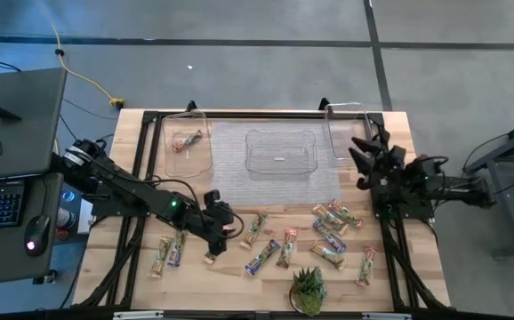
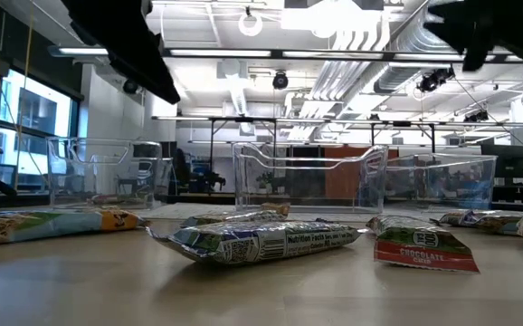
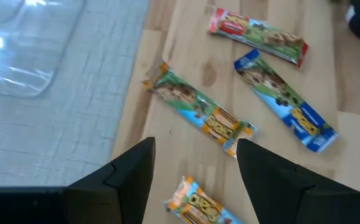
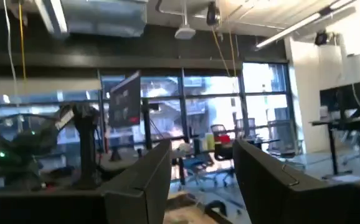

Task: Pick and place Granola Bars by type
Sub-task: Put the red granola bar into the left transparent bin

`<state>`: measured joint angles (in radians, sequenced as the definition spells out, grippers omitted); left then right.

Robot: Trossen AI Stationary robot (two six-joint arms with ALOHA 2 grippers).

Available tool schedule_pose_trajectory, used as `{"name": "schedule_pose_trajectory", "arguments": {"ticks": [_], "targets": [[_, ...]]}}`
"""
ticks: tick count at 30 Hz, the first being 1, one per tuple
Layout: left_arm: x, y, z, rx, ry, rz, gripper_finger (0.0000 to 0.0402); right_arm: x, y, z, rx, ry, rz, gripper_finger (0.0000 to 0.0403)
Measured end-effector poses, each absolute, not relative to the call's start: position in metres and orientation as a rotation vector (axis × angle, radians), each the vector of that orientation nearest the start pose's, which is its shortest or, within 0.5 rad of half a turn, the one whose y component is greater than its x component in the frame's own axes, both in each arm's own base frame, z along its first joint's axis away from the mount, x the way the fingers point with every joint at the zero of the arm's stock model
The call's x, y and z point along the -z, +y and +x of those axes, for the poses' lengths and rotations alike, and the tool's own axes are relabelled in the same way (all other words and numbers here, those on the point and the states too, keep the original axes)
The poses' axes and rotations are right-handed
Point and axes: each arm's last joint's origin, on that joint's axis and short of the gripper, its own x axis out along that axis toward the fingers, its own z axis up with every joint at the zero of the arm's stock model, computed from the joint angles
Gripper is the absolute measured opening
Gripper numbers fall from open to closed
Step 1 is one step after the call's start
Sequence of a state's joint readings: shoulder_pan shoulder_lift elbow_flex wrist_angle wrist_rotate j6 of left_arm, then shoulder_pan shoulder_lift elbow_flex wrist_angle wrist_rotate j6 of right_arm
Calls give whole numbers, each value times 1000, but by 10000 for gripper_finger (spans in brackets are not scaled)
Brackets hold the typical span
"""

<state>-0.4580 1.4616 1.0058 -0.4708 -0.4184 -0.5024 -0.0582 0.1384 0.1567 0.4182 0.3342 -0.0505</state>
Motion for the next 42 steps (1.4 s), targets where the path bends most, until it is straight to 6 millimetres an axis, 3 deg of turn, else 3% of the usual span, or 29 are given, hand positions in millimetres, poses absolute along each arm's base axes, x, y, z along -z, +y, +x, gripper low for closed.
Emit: {"name": "schedule_pose_trajectory", "arguments": {"ticks": [7,14,19,25,34,42], "targets": [[-237,-118,270,-231,785,-51,220,-301,-14,133,352,23,20,156],[-238,-118,270,-226,787,-59,220,-309,2,181,370,750,149,156],[-237,-119,269,-209,798,-66,220,-278,26,207,403,1115,331,156],[-237,-119,269,-186,811,-79,220,-227,57,221,403,1399,382,156],[-237,-120,269,-182,815,-98,220,-202,71,212,628,1637,325,156],[-237,-120,269,-184,815,-102,220,-172,69,188,623,1807,379,156]]}}
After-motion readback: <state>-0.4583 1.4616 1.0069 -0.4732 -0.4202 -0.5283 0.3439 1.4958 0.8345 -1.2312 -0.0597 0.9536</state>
